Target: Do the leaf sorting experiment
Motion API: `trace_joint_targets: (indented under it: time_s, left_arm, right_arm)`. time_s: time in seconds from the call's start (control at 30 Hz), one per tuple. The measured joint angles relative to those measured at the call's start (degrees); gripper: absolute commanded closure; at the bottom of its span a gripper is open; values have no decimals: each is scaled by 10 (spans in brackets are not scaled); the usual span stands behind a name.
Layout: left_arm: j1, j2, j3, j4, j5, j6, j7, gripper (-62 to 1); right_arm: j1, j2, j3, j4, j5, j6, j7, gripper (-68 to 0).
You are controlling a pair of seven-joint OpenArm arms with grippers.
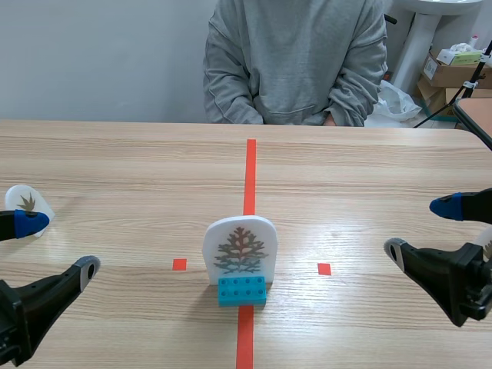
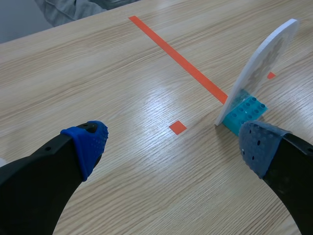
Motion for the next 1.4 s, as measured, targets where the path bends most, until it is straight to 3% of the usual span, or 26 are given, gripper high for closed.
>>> trace_joint_targets:
  time_s: [0.43, 0.6, 0.83, 1.07, 1.2, 1.4]
  left_arm:
    - [0, 0, 0, 0, 0, 0, 0, -572]
    - [0, 0, 0, 0, 0, 0, 0, -572]
    - [0, 3, 0, 0, 0, 0, 0, -572]
    - [0, 12, 0, 0, 0, 0, 0, -572]
    - [0, 16, 0, 0, 0, 0, 0, -572]
    - [0, 16, 0, 0, 0, 0, 0, -572]
  right_arm:
    - [0, 0, 0, 0, -12, 0, -10, -560]
    - [37, 3, -15, 0, -15, 0, -61, -560]
    - [143, 49, -123, 0, -29, 0, -100, -560]
    - [221, 65, -236, 0, -100, 2, -105, -561]
    - [257, 68, -294, -9, -132, 3, -83, -560]
    - [312, 68, -364, -94, -144, 2, 6, -560]
